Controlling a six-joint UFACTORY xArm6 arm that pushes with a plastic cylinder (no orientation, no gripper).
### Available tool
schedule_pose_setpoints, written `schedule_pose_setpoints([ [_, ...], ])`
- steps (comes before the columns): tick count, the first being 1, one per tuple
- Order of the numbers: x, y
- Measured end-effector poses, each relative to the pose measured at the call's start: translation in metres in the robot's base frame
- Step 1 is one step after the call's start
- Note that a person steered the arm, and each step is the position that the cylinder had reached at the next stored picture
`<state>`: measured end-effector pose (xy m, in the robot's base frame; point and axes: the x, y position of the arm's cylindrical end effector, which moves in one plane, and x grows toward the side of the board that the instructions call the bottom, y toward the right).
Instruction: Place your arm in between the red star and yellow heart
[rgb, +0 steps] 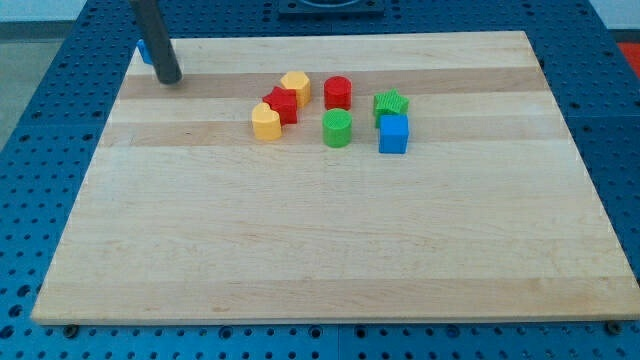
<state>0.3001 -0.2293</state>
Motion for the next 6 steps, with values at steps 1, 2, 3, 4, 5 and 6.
schedule_pose_setpoints([
  [1,0.018,0.011],
  [2,0.038,0.046],
  [3,0.075,0.074],
  [4,0.107,0.105],
  [5,0.112,0.148],
  [6,0.111,0.187],
])
